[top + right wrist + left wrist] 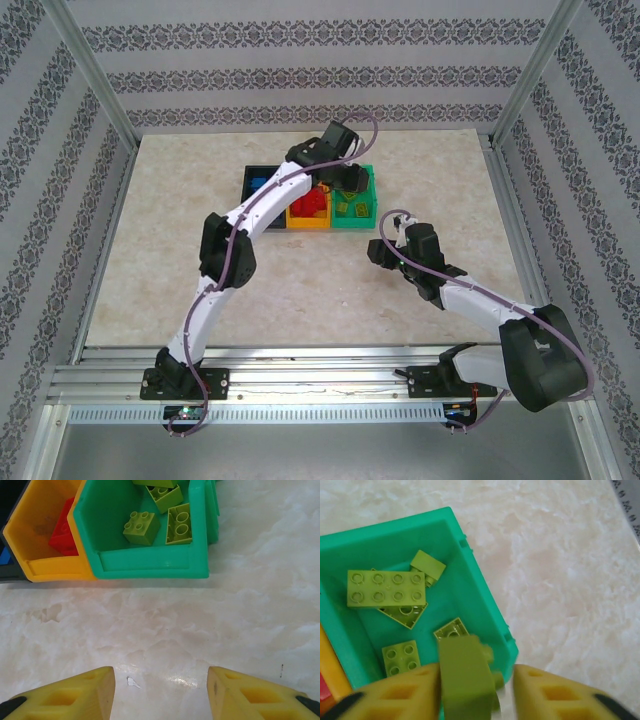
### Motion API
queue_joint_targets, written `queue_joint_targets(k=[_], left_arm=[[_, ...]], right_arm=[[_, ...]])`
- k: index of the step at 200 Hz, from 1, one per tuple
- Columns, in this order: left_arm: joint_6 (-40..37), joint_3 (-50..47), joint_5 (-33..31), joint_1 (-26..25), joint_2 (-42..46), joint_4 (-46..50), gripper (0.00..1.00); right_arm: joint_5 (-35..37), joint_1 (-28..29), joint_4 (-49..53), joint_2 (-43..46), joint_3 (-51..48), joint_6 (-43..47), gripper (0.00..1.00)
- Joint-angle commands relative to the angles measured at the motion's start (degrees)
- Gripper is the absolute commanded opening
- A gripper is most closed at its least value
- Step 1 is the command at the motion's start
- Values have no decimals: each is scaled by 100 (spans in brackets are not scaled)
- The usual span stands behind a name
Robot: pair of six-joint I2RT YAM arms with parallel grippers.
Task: Sort the legos into containers by color
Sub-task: Place the lego in the container.
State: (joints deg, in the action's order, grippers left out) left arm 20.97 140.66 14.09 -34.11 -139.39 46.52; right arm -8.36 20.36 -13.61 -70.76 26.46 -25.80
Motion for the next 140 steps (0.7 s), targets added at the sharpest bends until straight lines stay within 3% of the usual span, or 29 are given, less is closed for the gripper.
queue_joint_targets(k=[1, 32, 77, 140], left_arm=[[-181, 294, -66, 18, -90, 922, 54], [-225, -752, -248, 9, 603, 535, 63], [-215, -3443, -599, 18, 2288, -666, 71], [-14, -6488, -1150, 272, 4385, -1394, 72]], right_arm=[[52, -66, -160, 55, 34, -45, 52], [-25, -65, -188, -23, 56, -70, 52], [-85, -34, -205, -34, 35, -110, 52], [-123, 3, -221, -95, 54, -144, 53]])
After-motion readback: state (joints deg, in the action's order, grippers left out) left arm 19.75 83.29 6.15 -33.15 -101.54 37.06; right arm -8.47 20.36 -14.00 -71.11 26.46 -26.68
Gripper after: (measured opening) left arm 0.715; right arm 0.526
